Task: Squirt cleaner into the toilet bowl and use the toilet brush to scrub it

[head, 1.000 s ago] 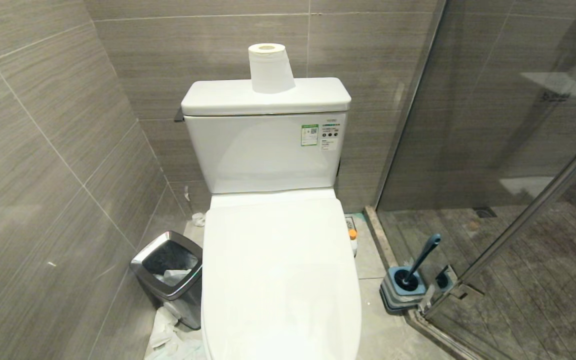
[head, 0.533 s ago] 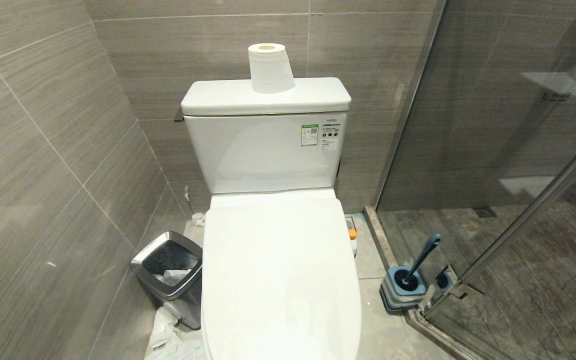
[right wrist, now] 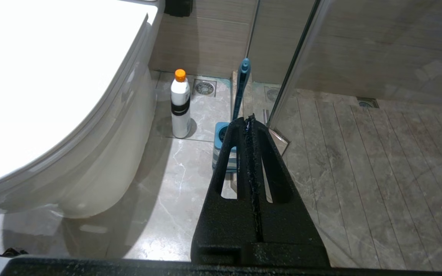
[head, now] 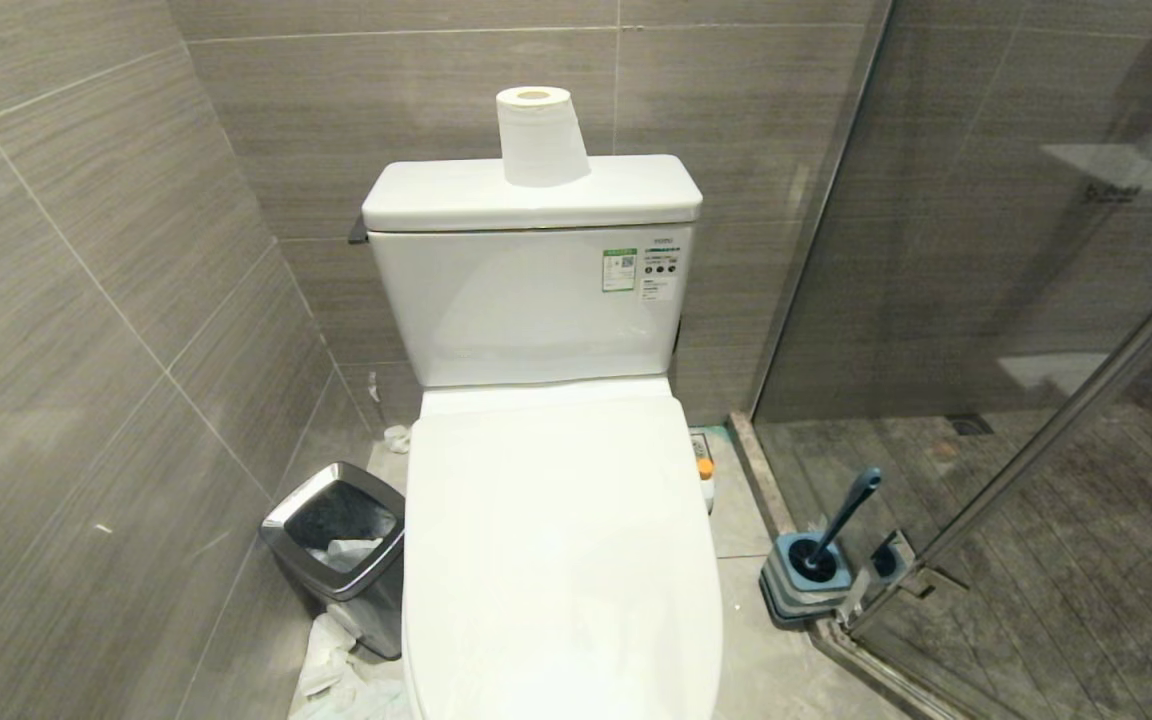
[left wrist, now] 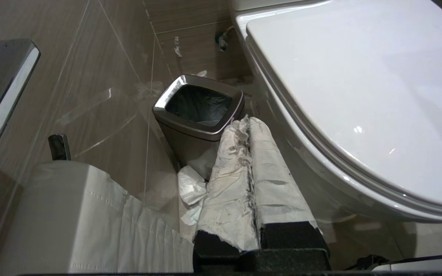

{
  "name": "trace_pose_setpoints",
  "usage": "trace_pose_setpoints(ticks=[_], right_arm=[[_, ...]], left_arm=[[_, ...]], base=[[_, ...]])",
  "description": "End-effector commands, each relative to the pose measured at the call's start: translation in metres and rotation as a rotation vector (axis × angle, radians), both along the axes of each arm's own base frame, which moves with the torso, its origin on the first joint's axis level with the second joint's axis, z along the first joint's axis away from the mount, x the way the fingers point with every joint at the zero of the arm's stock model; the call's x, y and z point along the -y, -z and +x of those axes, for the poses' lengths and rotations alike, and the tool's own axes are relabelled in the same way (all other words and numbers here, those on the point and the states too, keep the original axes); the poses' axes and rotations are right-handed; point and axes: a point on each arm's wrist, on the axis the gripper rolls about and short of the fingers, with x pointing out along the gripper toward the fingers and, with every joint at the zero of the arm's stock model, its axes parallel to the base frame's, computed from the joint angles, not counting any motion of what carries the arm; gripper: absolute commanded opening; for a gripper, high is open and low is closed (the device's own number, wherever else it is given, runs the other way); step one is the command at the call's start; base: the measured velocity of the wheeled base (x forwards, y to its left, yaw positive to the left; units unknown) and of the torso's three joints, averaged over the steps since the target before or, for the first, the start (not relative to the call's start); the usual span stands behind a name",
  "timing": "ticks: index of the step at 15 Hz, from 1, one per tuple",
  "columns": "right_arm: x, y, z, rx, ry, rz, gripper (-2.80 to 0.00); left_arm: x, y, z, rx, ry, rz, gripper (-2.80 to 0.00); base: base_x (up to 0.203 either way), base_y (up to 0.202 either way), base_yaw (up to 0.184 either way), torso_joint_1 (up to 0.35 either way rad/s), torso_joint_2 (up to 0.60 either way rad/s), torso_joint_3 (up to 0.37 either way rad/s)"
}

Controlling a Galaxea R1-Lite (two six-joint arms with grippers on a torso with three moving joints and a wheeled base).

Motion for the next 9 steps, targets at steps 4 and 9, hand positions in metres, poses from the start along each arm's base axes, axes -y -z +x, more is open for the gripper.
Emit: trace_pose_setpoints(ticks=[4,9], right_arm=[[0.0,0.0002,0.0002,-0.002,-0.001,-0.001,-2.8],[0.0,0.0001,0.0002,-0.002,-0.001,-0.001,-2.8]], left_arm=[[-0.0002,-0.0003,-0.0005,-0.014,-0.001,-0.018,-2.8],[-0.0004,-0.0007,-0.0004,-0.004,-0.011,-0.06,-2.8]], base=[[0.0,0.0,0.0,0.0,0.0,0.0],[0.0,0.0,0.0,0.0,0.0,0.0]])
